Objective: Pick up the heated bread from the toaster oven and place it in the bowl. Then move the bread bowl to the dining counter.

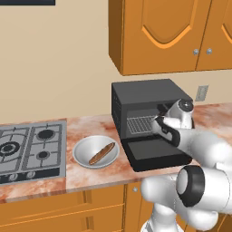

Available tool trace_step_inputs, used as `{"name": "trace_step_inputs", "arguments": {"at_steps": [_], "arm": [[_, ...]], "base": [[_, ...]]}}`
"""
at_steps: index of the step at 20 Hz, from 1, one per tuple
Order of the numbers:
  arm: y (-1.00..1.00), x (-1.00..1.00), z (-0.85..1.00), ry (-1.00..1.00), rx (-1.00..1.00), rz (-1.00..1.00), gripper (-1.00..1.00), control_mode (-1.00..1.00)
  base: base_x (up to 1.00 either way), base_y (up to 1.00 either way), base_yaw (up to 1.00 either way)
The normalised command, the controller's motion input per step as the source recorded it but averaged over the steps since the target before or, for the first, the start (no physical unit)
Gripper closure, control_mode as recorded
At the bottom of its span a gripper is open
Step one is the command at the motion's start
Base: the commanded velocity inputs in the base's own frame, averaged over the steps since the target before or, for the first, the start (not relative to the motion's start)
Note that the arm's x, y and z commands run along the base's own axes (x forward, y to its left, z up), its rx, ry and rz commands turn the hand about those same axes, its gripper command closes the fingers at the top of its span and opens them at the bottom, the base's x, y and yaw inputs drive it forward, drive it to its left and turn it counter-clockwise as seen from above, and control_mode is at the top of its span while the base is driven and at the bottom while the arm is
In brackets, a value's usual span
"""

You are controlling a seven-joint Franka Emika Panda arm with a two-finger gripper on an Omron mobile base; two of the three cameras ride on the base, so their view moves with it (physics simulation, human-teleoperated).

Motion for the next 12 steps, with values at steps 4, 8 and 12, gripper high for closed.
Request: {"name": "trace_step_inputs", "arguments": {"at_steps": [4,8,12], "arm": [[0.02,-0.98,0.78,0.0,0.01,0.01,1.0,-1.0],[0.26,-0.99,0.86,0.07,0.0,0.09,1.0,-1.0],[0.73,-0.88,0.77,0.16,0.0,0.17,1.0,-1.0]], "base": [[0.0,0.0,0.0],[0.0,0.0,0.0],[0.0,0.0,0.0]]}}
